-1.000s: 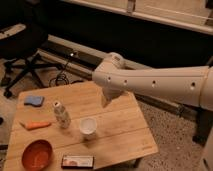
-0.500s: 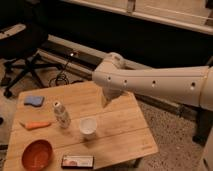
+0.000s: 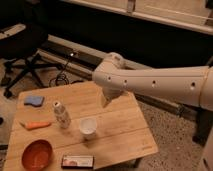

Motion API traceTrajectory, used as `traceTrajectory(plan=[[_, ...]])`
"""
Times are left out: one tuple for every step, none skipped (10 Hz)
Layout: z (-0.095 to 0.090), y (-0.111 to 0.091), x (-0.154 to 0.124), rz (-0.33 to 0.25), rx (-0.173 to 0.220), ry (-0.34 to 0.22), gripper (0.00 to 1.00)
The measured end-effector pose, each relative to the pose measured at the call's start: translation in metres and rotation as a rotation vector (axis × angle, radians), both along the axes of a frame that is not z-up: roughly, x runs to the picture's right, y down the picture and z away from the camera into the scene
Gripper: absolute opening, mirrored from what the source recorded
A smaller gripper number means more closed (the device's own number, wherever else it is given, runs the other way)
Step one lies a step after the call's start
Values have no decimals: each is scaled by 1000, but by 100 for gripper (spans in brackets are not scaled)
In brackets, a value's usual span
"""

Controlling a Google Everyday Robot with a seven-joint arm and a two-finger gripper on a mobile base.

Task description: Place the pepper in the ceramic bowl

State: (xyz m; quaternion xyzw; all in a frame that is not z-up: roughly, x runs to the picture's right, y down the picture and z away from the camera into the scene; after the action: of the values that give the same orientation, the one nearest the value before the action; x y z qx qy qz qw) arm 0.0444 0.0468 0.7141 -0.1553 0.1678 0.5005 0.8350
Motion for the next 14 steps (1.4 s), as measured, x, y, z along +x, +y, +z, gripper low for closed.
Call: traceTrajectory(plan=[[0,0,0,0,0,0,80],[0,0,0,0,0,0,80],[0,0,0,0,0,0,80],[0,0,0,0,0,0,80],[0,0,0,0,0,0,80],[0,0,0,0,0,0,80],[0,0,0,0,0,0,80],[0,0,0,0,0,0,80],[0,0,0,-2,1,0,80],[-2,-8,-1,-14,18,-4,80],[-8,-23,-4,-39,51,-15,80],[-18,-46,-10,-78,102,-36,80],[-25,-63,-21,-117,140,-62,80],[-37,-83,-43,-182,188,-110,80]])
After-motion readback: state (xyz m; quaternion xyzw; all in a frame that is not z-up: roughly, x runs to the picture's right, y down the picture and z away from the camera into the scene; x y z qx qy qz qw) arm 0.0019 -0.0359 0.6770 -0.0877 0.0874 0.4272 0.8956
